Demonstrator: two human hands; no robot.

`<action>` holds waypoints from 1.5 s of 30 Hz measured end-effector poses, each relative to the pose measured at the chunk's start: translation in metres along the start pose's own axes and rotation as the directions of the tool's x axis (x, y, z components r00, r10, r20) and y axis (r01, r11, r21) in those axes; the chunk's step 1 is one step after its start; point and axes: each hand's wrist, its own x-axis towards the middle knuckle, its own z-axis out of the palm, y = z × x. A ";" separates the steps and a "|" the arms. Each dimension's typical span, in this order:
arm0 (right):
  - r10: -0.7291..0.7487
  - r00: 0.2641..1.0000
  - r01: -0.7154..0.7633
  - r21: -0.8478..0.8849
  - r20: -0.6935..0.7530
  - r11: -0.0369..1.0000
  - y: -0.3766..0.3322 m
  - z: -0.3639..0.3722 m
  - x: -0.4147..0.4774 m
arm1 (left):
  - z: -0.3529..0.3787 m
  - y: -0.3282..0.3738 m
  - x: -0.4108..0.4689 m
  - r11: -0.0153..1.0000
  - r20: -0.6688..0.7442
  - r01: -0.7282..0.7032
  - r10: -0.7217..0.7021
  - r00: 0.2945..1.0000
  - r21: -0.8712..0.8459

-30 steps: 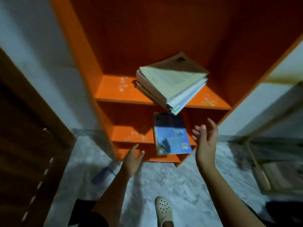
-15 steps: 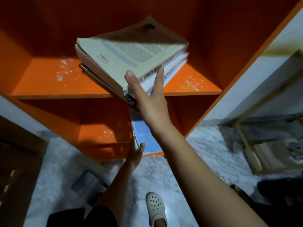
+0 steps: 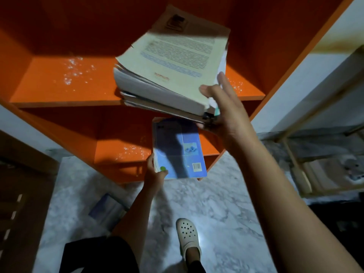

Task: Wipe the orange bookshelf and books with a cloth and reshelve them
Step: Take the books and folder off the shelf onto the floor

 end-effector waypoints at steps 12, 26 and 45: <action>0.034 0.993 -0.021 -0.121 0.109 0.992 -0.011 -0.033 0.012 | -0.009 -0.005 0.004 0.999 0.157 -0.021 0.028 0.987 -0.050; -0.008 0.971 -0.007 0.064 0.240 0.998 -0.015 -0.034 -0.002 | -0.024 0.054 -0.040 1.000 0.170 -0.026 0.026 0.985 -0.001; -0.012 0.982 -0.006 0.094 0.190 0.996 0.016 0.067 -0.185 | -0.208 0.046 -0.204 0.992 0.099 0.040 -0.028 0.995 -0.123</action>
